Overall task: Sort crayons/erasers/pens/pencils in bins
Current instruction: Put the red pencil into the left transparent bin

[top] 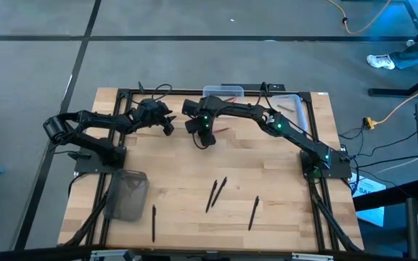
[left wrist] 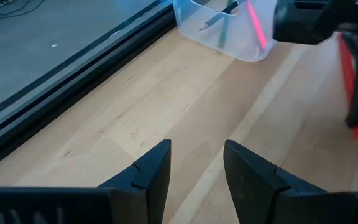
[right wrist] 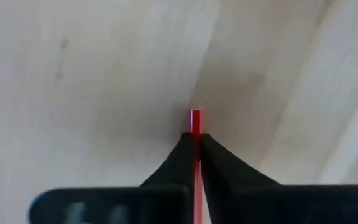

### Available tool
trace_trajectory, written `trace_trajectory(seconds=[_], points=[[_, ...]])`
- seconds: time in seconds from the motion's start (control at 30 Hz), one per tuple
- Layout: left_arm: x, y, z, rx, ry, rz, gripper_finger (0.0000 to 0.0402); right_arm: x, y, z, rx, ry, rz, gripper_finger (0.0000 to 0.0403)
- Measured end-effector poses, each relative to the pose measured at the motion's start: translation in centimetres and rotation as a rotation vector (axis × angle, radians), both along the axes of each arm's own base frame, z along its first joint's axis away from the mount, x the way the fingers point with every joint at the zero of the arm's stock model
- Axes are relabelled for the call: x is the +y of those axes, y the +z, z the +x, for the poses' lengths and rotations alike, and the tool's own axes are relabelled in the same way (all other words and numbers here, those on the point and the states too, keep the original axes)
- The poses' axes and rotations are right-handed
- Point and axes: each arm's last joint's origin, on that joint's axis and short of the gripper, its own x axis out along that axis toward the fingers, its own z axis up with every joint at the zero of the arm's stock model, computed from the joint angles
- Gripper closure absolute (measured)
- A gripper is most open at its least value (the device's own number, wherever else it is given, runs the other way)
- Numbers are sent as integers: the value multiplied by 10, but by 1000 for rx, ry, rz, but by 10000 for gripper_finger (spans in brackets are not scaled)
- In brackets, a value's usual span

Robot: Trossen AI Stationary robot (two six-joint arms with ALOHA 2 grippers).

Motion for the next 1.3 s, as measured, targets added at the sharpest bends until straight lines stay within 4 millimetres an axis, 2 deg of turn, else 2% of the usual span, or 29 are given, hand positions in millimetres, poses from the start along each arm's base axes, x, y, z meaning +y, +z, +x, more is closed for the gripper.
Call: trace_trajectory(seconds=[0.2, 0.37, 0.57, 0.8, 0.87, 0.97, 1.07, 1.3], points=[[0, 0, 0, 0, 0, 0, 260, 1, 4, 1, -8, -41, 13, 398], [0, 2, 0, -5, -2, 9, 260, 3, 21, -3, -26, -49, 21, 398], [0, 2, 0, -2, -3, 8, 260, -3, 96, -18, -186, -76, -22, 398], [0, 2, 0, -1, -3, 8, 260, -31, 140, -43, -234, -200, -157, 398], [0, 2, 0, 0, -3, 7, 260, -41, 138, -47, -225, -238, -130, 398], [-1, 1, -1, 6, -3, 2, 261, -46, 121, -47, -188, -260, -29, 397], [-1, 1, -1, 9, -4, 2, 261, -34, 108, -43, -160, -227, 15, 387], [-1, 1, -1, 10, -4, 2, 261, -9, 57, -39, -32, -186, 5, 334]])
